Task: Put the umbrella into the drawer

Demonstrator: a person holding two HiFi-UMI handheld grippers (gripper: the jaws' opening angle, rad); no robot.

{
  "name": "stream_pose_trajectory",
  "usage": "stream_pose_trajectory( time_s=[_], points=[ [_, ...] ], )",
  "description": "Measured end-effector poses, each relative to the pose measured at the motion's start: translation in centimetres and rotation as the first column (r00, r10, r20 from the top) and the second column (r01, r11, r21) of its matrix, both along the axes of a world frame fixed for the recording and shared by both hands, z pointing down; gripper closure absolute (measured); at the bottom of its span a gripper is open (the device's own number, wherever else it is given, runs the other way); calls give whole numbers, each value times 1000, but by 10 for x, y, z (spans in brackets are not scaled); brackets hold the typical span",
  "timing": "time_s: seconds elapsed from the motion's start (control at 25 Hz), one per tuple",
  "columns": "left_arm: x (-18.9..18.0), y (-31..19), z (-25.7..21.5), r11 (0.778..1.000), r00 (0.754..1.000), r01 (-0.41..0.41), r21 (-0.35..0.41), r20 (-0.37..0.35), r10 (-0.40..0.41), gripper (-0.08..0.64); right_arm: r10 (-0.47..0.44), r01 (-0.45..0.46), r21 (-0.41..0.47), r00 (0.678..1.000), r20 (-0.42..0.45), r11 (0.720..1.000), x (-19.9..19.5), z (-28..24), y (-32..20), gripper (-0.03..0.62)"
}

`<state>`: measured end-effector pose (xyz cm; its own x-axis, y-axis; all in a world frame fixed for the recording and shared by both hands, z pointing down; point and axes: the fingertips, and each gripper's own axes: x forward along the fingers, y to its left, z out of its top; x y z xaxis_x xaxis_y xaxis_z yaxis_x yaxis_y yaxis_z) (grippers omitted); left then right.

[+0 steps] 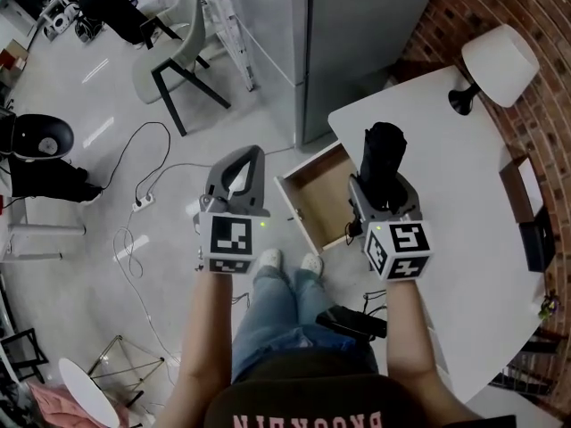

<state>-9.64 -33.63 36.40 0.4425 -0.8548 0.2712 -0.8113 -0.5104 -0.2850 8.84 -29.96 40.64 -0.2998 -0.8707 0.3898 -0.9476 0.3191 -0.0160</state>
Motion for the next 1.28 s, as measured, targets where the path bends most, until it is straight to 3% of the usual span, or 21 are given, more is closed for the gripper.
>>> stream_pose_trajectory(
  time_s=[0.64, 1.04, 1.28],
  points=[
    [-33, -51, 40, 993, 997, -55, -105, -58, 49, 561, -27, 16, -177, 998, -57, 984, -53, 83, -44, 341],
    [-39, -76, 76, 984, 994, -91, -155, -66, 82, 561, 10, -33, -341, 998, -67, 939, -61, 167, -64, 341],
    [-34, -90, 105, 974, 993, -112, -196, -65, 100, 561, 42, -74, -439, 996, -82, 895, -53, 220, -81, 341]
  ],
)
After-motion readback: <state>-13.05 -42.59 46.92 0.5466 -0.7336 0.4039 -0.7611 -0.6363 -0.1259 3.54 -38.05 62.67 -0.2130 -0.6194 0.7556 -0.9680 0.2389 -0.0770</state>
